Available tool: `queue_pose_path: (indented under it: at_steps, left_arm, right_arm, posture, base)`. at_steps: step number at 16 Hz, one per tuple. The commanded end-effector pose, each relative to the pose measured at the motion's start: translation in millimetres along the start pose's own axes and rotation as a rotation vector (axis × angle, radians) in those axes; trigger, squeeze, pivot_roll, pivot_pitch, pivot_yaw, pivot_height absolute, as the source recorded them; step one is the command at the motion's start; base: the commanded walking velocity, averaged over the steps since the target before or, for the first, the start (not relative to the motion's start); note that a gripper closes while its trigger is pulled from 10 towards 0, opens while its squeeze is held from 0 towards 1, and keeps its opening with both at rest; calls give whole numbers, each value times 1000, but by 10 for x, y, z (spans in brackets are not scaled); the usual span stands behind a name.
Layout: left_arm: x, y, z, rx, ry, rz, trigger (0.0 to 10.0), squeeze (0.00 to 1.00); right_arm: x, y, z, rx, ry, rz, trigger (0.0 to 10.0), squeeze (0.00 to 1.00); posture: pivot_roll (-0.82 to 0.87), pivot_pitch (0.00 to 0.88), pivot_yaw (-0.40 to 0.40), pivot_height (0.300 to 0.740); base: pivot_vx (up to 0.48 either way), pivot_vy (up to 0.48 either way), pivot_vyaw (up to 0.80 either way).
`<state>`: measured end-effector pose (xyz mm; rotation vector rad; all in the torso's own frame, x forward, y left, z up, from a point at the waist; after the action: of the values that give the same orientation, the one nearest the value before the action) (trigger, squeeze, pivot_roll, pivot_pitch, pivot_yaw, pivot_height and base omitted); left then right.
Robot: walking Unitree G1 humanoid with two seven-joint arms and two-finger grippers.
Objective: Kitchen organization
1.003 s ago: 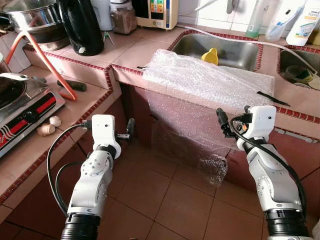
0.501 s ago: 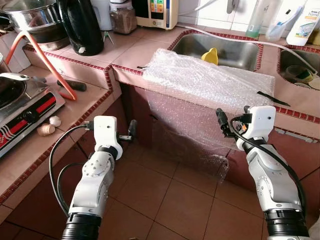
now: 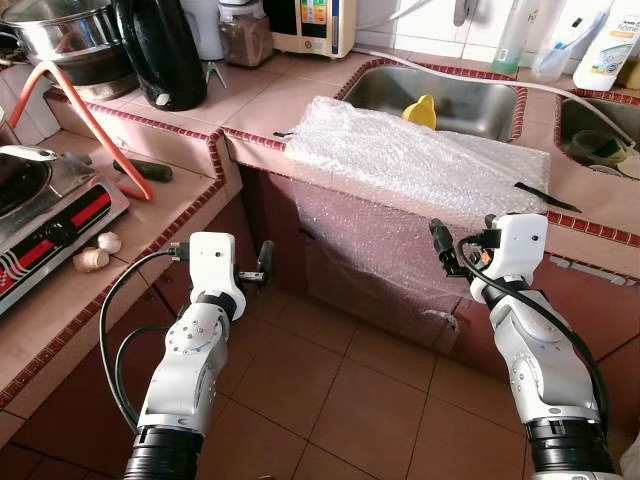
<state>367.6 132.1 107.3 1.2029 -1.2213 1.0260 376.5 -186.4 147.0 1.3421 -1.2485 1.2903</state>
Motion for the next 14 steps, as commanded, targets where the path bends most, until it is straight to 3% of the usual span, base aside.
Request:
queue_pose_path:
  at_steps: [1,14]
  left_arm:
    - [-3,-9,-34,13,-13,-2,10000,0]
    - [-43,-5,-36,7,-21,-14,10000,0]
  right_arm:
    - [16,-28,-41,15,4,4,10000,67]
    - [-21,-35,-61,15,2,-1,10000,63]
  posture:
    - [-69,77,45,740]
    - [-67,76,45,740]
  base:
    - [0,0,0]
    - [0,0,0]
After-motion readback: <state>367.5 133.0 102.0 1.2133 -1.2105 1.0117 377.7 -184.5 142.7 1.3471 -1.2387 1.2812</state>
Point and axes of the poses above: a point about 5 cm out from each wrist's last joint towards the gripper, its own y axis pointing back from the gripper into the wrist, its own x axis along the axis of the wrist's last joint, z = x × y, the point moved 6 cm from there along -y, pointing out of the wrist towards the gripper, and after that the axes turned 5 degrees about -y, right-handed, at the moved point
